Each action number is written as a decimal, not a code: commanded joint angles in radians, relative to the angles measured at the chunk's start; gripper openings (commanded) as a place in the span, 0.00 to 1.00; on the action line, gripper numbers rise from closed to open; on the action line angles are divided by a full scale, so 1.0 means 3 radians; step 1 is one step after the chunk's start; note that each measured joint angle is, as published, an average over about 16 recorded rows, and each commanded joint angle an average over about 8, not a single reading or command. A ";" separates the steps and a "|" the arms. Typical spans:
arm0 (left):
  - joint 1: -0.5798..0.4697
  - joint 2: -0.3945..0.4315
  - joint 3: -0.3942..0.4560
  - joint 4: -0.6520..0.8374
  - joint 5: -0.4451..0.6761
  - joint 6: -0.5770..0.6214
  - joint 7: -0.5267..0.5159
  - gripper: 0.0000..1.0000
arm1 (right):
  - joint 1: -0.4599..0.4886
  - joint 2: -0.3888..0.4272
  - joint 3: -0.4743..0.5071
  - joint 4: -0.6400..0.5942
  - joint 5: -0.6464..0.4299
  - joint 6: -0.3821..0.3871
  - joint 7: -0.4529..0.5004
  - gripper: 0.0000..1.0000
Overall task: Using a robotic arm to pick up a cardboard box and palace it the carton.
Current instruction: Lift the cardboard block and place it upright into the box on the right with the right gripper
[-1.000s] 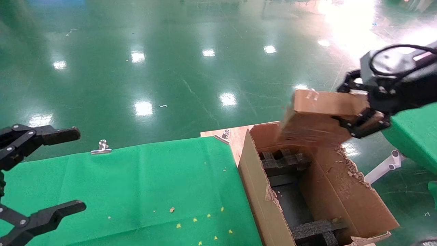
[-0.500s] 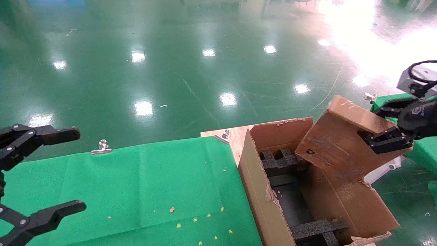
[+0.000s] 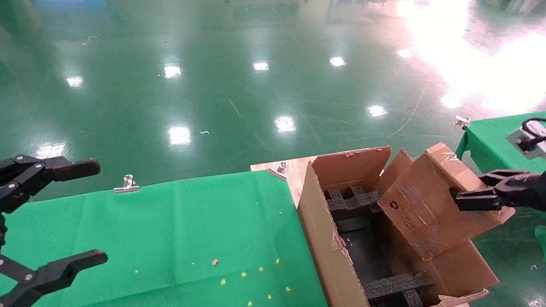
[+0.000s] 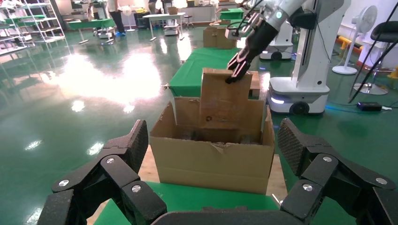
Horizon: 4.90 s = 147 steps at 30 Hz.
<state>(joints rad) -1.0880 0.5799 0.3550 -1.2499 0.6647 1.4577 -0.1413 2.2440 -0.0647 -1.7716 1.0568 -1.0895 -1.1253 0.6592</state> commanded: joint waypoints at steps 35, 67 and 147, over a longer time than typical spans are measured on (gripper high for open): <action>0.0000 0.0000 0.0001 0.0000 0.0000 0.0000 0.0000 1.00 | -0.0902 -0.0315 -0.0836 0.0619 -0.0508 0.2081 0.1633 0.00; 0.0000 0.0000 0.0001 0.0000 -0.0001 0.0000 0.0001 1.00 | -0.1788 -0.1304 -0.0929 -0.0285 -0.0104 0.2446 0.1662 0.00; 0.0000 -0.0001 0.0002 0.0001 -0.0002 -0.0001 0.0002 1.00 | -0.1757 -0.1077 -0.0452 -0.0172 0.0176 0.2323 0.0717 1.00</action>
<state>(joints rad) -1.0879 0.5795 0.3555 -1.2495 0.6642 1.4573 -0.1408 1.7318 -0.3889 -1.9037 1.0167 -1.0557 -0.4305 0.8610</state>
